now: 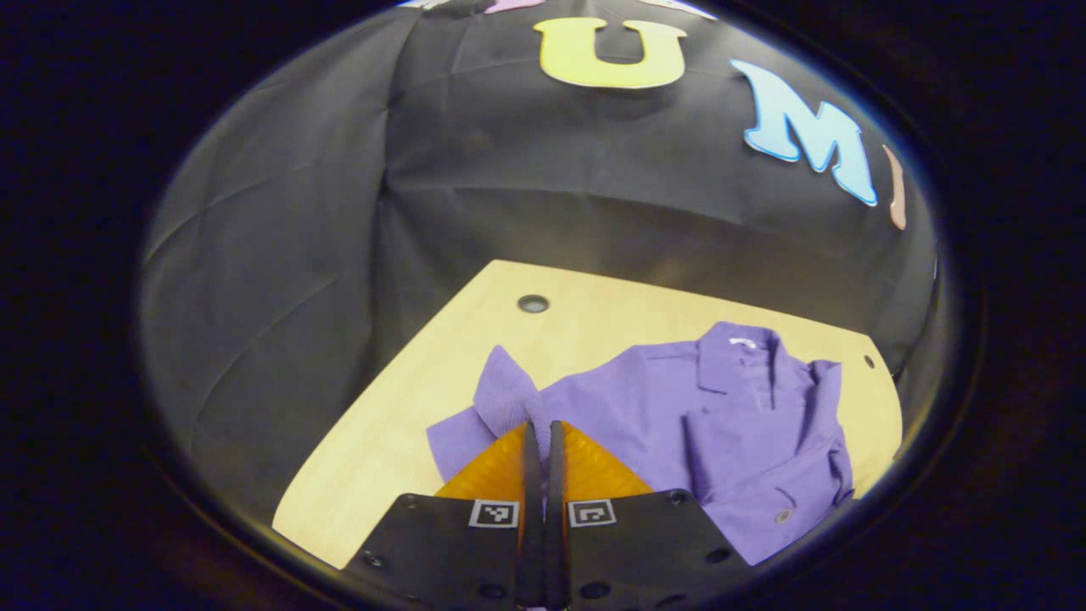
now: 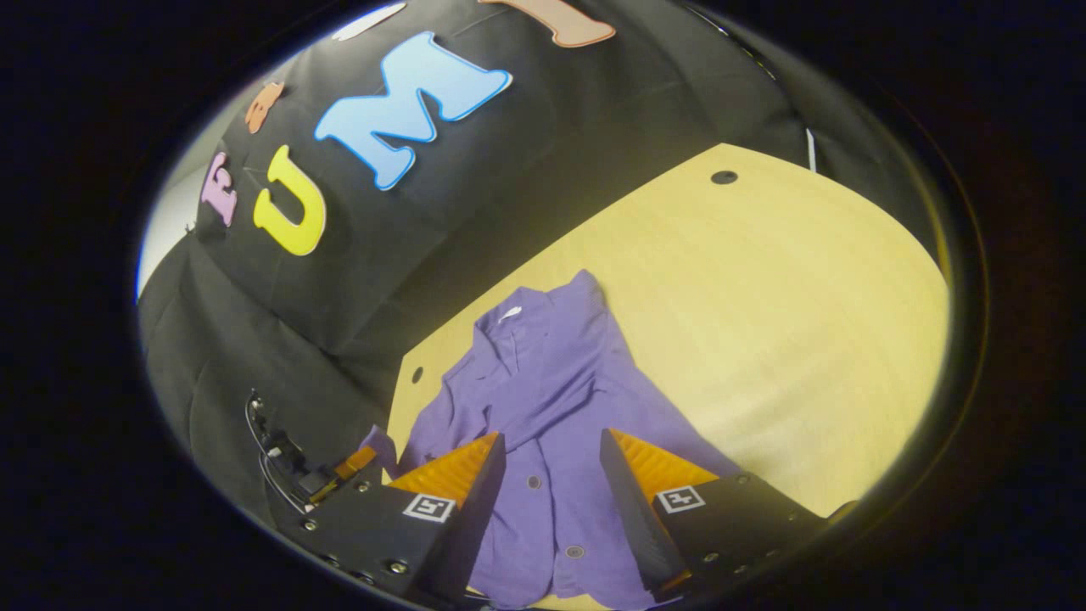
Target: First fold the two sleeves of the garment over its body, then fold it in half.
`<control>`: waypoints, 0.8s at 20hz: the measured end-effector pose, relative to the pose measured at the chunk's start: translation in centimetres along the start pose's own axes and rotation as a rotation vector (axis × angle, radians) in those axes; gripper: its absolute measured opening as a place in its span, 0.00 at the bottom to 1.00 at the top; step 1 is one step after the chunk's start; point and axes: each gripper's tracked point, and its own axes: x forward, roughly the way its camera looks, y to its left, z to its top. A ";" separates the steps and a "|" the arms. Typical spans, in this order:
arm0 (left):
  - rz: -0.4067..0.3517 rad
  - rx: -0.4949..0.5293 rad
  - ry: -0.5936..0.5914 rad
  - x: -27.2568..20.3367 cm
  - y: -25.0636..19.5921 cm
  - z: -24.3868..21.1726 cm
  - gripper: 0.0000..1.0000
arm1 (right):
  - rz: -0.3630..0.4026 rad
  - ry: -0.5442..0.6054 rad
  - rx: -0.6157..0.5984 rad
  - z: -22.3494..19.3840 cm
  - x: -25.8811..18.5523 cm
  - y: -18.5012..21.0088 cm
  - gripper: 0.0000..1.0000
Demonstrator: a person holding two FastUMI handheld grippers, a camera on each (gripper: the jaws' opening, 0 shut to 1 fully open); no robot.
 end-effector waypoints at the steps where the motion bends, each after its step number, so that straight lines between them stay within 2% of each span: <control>1: -0.027 0.015 -0.005 0.2 -2.2 0.5 0.07 | -0.006 -0.004 0.011 0.3 -0.4 -0.7 0.71; 10: -0.273 0.118 0.001 0.7 -21.3 0.9 0.07 | -0.059 -0.041 0.104 1.0 -3.1 -6.0 0.71; 16: -0.401 0.192 0.028 -0.1 -30.9 -1.2 0.07 | -0.092 -0.038 0.125 0.4 -4.8 -8.6 0.71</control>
